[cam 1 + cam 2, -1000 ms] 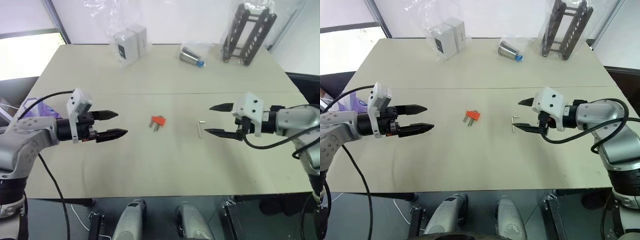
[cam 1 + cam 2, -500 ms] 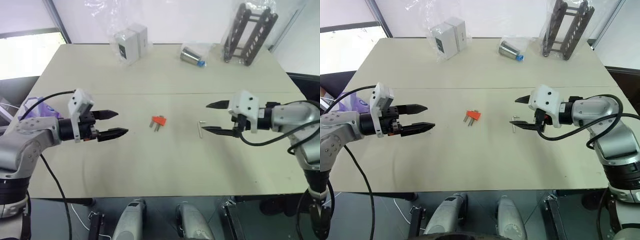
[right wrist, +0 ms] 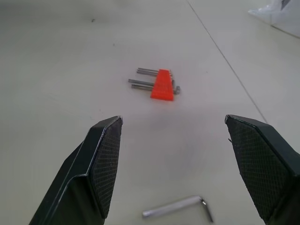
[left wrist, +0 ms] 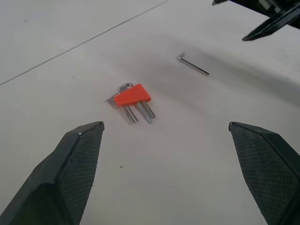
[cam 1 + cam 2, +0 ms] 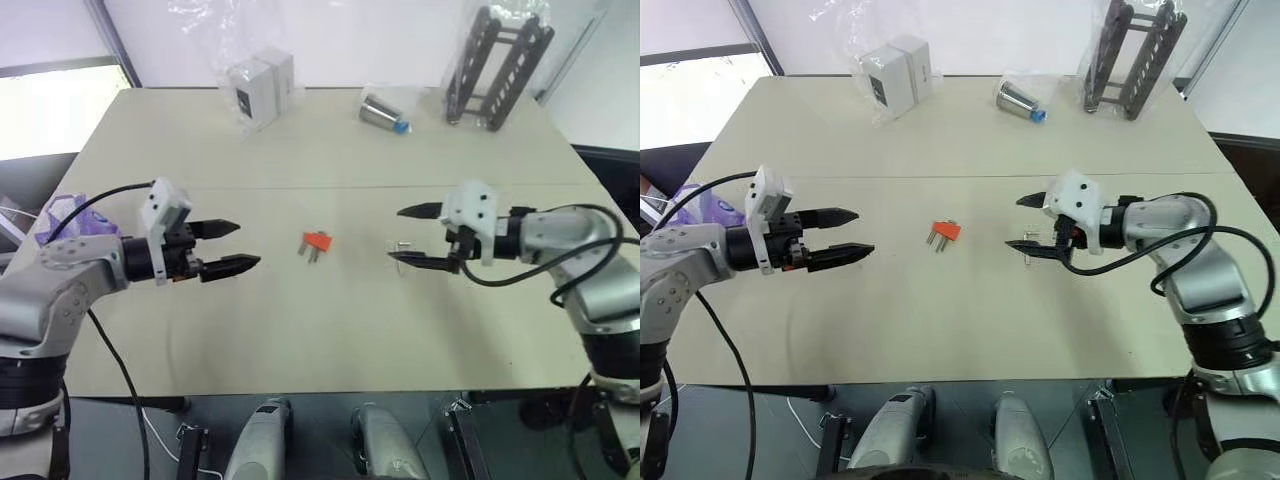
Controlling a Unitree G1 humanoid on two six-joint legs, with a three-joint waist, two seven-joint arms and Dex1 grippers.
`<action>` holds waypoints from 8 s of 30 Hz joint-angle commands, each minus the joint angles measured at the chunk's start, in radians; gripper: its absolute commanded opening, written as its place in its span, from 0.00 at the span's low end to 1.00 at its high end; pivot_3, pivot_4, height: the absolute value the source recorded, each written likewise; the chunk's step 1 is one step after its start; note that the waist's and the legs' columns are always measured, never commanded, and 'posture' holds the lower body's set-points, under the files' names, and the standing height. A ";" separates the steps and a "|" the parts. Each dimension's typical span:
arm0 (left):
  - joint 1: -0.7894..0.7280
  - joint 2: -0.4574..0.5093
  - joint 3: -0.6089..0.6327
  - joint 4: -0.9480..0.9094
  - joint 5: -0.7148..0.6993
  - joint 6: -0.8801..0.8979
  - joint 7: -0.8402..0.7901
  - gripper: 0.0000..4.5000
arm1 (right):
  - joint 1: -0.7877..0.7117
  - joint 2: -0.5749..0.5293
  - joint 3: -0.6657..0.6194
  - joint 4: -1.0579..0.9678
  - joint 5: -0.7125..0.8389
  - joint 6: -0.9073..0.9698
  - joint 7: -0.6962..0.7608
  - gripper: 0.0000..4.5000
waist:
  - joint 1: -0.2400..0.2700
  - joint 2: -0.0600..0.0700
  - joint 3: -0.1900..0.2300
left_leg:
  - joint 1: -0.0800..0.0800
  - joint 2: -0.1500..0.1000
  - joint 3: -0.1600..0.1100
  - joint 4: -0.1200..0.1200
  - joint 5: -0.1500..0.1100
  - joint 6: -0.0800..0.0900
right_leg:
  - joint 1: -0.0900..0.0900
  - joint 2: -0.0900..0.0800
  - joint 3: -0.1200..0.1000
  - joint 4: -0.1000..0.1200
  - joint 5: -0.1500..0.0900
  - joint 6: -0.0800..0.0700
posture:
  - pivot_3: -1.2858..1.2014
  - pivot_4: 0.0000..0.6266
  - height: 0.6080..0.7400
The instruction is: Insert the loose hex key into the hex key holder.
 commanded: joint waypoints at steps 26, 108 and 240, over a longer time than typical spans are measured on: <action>0.134 0.003 0.060 -0.180 -0.024 0.019 0.086 0.99 | -0.301 0.406 0.218 0.799 -0.372 -0.570 -0.199 0.81 | -0.007 0.000 0.000 | 0.001 -0.001 0.000 0.002 0.001 -0.001 | -0.002 0.004 -0.001 0.009 0.002 0.003 | 0.52 0.24 1.00; -0.394 -0.220 -0.032 0.144 -0.248 0.133 0.020 1.00 | -0.352 0.091 0.160 0.388 -0.760 -1.381 -0.740 0.22 | -0.028 0.000 0.001 | 0.006 -0.001 -0.001 0.001 0.002 -0.003 | 0.002 0.005 0.000 0.010 0.002 0.004 | 0.52 0.24 1.00; -0.206 -0.282 -0.048 -0.130 -0.123 0.024 0.282 0.00 | -0.081 0.405 -0.021 -0.016 -0.043 0.443 -0.651 0.01 | -0.008 -0.001 0.000 | 0.005 0.000 -0.001 0.002 0.002 -0.002 | 0.001 0.006 0.000 0.009 0.002 0.004 | 0.52 0.24 1.00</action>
